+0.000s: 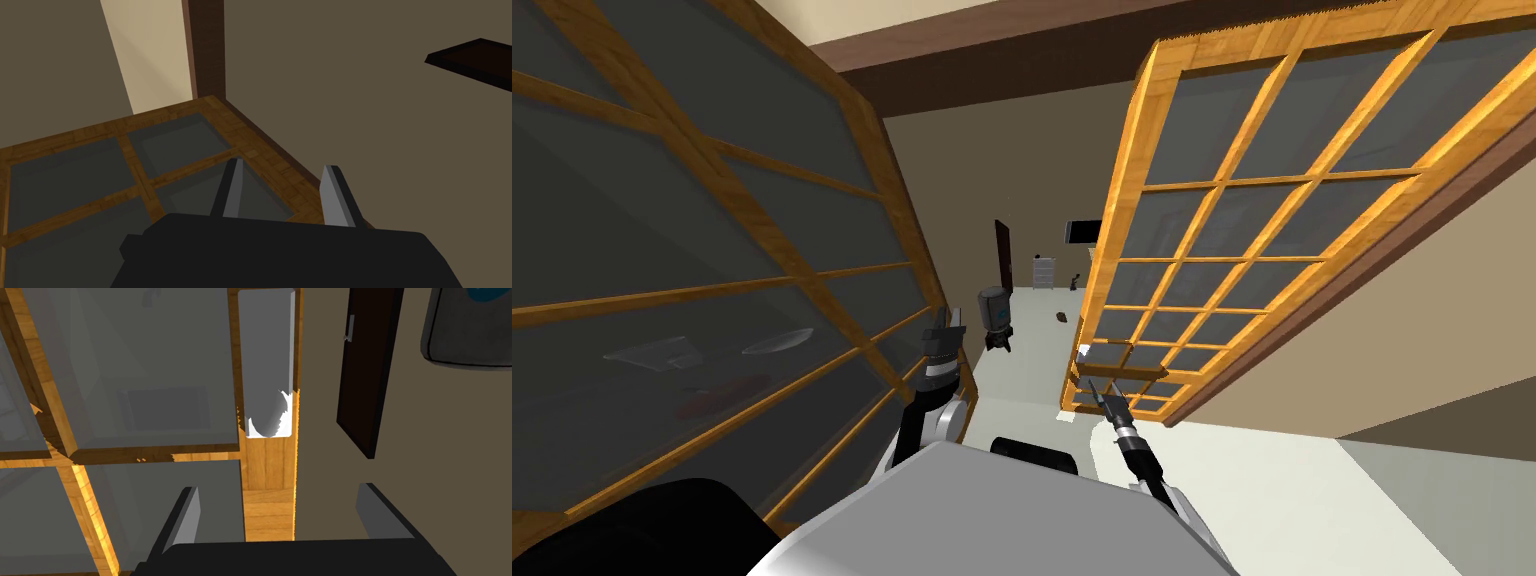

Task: Pull the door open

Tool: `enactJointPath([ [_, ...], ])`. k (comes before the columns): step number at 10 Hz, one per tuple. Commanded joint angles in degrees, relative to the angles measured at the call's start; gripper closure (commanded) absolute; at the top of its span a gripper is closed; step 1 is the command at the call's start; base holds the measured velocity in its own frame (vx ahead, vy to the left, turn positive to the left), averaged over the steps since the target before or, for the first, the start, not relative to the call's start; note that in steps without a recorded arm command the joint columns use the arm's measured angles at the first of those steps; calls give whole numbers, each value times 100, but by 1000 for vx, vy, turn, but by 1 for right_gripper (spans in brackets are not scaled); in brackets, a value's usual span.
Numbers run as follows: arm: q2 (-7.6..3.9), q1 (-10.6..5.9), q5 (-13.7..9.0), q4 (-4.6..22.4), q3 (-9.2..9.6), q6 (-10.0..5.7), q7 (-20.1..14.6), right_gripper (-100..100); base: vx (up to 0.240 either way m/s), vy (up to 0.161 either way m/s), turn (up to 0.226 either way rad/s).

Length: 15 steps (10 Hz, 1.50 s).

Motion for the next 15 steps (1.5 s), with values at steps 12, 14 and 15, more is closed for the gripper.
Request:
enactJointPath([
  [12,-324,161,-250,294,-348,-282,-103,100,129,24,76],
  [14,-324,161,-250,294,-348,-282,-103,100,-4,-2,2],
  [15,-324,161,-250,294,-348,-282,-103,100,0,0,0],
])
